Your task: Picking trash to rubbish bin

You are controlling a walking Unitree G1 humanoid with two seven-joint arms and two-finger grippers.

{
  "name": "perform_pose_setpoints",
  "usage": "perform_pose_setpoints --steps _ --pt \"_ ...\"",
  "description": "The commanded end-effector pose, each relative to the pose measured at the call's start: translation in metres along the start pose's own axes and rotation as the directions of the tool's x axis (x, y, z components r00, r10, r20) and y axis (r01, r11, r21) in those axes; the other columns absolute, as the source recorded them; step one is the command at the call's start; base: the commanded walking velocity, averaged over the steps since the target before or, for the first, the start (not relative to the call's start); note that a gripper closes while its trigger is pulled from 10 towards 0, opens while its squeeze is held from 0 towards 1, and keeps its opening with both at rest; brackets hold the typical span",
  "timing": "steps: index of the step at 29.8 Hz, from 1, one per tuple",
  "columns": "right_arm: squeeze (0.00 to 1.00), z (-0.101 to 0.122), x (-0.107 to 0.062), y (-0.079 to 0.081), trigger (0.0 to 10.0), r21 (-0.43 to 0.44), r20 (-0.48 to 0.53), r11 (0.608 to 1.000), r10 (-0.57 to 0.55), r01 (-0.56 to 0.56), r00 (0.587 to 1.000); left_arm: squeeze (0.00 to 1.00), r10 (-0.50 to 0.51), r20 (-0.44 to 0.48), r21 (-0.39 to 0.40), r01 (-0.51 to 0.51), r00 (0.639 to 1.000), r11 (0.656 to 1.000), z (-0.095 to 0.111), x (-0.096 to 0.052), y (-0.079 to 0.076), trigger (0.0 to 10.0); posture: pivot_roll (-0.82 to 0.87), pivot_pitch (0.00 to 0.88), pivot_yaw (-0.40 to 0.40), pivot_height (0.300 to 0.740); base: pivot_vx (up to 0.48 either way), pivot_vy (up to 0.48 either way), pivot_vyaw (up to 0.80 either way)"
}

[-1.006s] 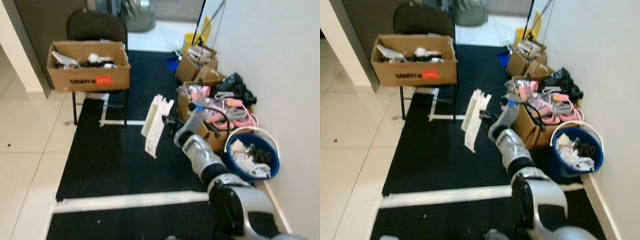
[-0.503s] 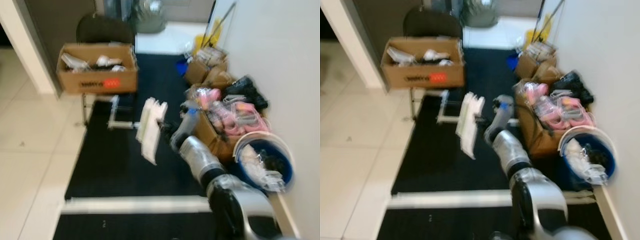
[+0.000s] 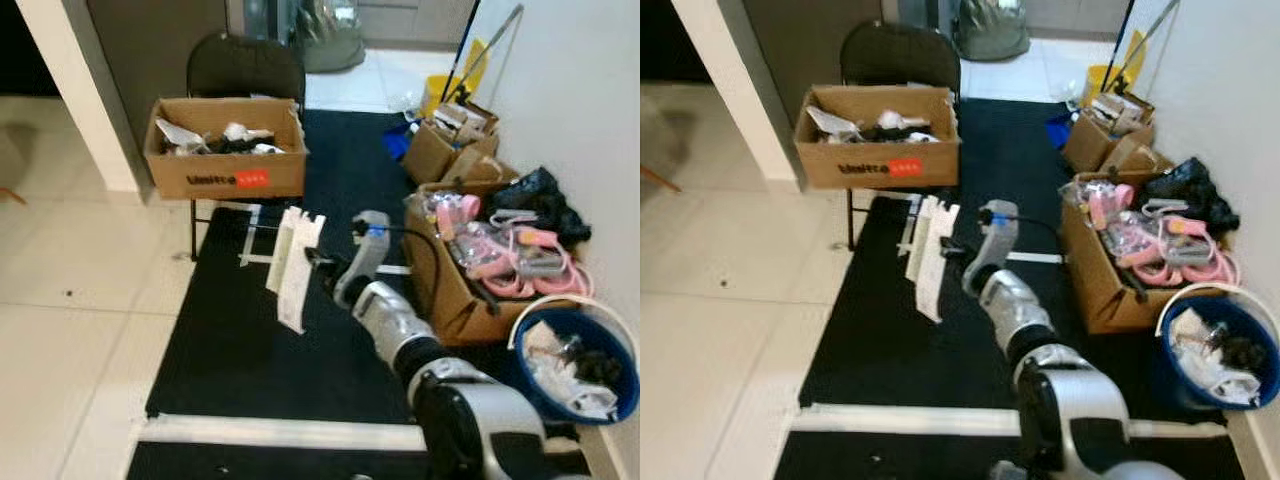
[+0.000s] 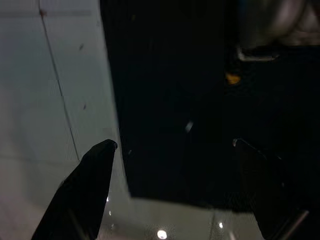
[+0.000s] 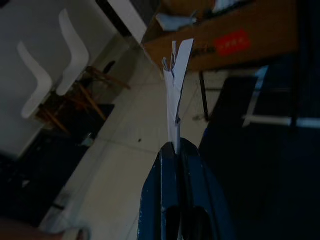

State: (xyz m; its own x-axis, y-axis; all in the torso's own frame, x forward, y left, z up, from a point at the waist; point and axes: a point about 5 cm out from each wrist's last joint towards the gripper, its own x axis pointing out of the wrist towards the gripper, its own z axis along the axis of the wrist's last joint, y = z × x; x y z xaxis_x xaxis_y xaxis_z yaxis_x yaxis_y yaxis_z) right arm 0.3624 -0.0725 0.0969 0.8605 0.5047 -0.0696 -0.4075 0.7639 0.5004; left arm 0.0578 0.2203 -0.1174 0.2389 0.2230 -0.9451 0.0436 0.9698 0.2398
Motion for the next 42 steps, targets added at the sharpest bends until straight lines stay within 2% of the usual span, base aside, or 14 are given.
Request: perform_pose_setpoints --steps 1,32,42 --pt "0.0 -0.007 0.001 0.006 10.0 0.005 -0.015 1.0 0.017 -0.017 1.0 0.0 -0.003 -0.017 0.011 0.003 1.0 1.0 -0.005 0.0 0.001 10.0 0.14 0.071 -0.036 0.74 0.281 0.0 0.0" --pt "0.0 -0.011 0.007 0.022 10.0 -0.024 -0.046 0.995 0.098 -0.099 0.994 0.0 -0.005 -0.023 0.026 0.006 1.0 1.0 -0.008 -0.001 0.001 10.0 0.15 0.063 -0.046 0.74 0.279 0.0 0.0" --pt "0.0 -0.01 0.008 0.023 10.0 -0.029 -0.048 0.994 0.105 -0.107 0.993 0.0 -0.005 -0.023 0.029 0.006 1.0 1.0 -0.007 -0.001 0.001 10.0 0.15 0.064 -0.047 0.74 0.282 0.0 0.0"
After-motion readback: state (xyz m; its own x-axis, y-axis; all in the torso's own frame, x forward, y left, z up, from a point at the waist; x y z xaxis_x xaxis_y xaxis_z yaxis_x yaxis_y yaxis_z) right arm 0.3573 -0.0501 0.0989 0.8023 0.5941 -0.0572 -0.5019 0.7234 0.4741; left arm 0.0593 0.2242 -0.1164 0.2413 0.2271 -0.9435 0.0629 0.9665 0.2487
